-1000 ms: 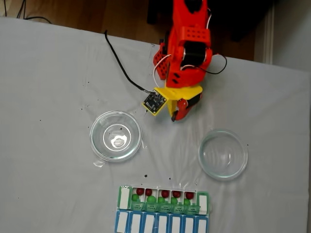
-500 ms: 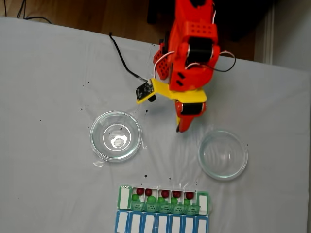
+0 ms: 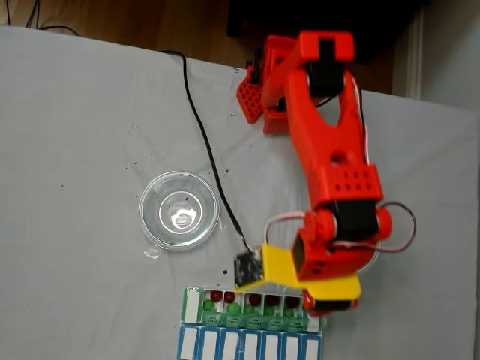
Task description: Sort medicines into box.
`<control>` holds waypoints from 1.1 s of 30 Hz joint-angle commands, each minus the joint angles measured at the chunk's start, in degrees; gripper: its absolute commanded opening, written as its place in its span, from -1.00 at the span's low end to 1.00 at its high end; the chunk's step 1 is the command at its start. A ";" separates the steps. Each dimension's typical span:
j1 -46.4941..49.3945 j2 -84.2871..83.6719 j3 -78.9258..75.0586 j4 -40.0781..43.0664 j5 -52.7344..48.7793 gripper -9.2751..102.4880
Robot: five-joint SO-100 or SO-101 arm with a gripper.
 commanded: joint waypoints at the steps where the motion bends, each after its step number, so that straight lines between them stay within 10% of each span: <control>1: -2.11 -1.23 -9.76 -3.78 0.62 -0.76; 10: -1.32 -18.63 -32.61 -5.98 6.86 -0.78; 15: 0.79 -34.80 -58.62 5.27 8.70 -0.80; 19: 2.11 -57.92 -94.92 29.71 4.75 -0.80; 33: 7.12 -72.86 -95.71 39.29 -1.05 -0.79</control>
